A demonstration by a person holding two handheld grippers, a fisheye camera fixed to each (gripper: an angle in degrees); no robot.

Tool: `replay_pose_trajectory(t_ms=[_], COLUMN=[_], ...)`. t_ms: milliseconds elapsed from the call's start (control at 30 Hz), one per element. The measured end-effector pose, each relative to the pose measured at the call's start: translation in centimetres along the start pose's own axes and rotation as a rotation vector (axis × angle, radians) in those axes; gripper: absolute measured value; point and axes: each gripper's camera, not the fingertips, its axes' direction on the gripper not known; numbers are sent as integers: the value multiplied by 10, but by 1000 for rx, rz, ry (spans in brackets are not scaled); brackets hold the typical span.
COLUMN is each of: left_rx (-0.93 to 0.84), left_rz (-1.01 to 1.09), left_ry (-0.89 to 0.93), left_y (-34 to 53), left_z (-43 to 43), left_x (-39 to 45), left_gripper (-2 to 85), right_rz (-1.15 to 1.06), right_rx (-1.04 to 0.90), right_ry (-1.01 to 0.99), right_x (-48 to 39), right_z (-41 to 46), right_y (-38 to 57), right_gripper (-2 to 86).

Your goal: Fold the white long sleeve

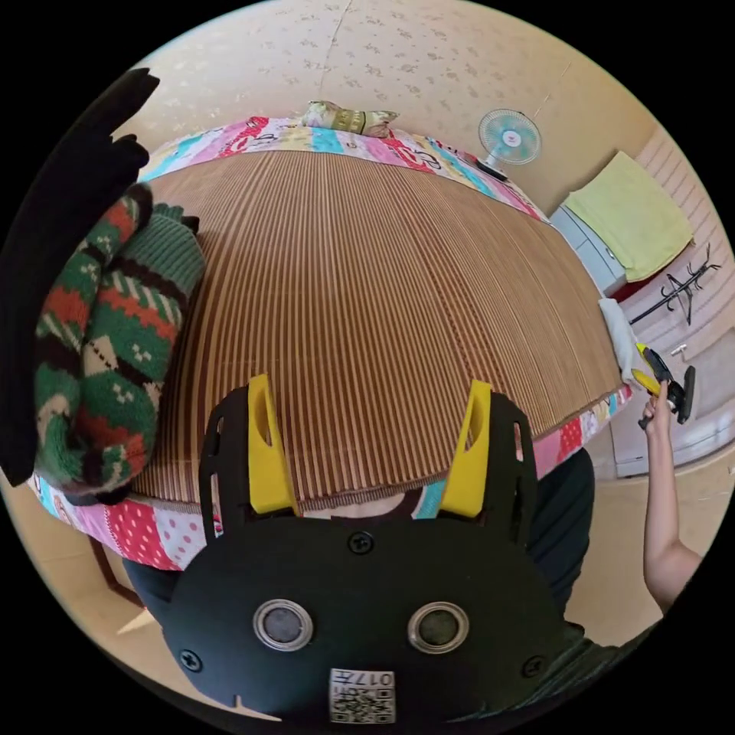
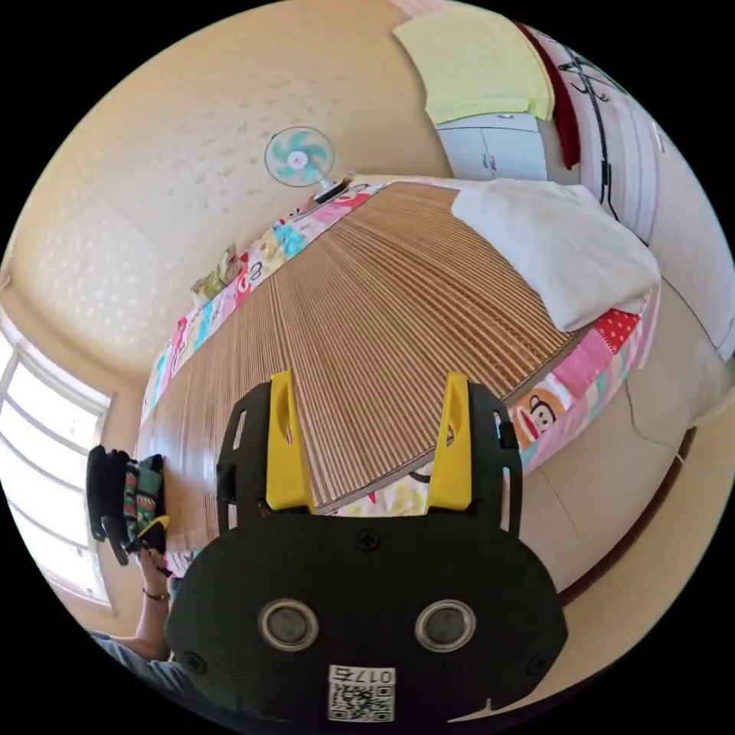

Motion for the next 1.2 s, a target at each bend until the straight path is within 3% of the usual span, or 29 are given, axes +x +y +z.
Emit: replay_pose_trajectory(t_ms=[133, 267, 333, 467, 1200], left_rx=[7, -8, 18, -16, -16], left_rz=[-71, -76, -74, -92, -59], left_ry=[-128, -308, -310, -285, -275], left_y=[-18, -1, 12, 27, 108], left_z=[50, 89, 85, 83, 40], left_x=[-16, -4, -9, -31, -97], left_gripper=[377, 384, 383, 384, 384], right_rz=[-269, -378, -413, -329, -344], right_rx=[-87, -124, -160, -205, -201], right_ry=[34, 120, 223, 210, 218], right_x=[-171, -270, -308, -315, -333], right_z=[99, 165, 202, 224, 253], right_y=[67, 107, 121, 113, 140], right_gripper=[280, 280, 286, 305, 313])
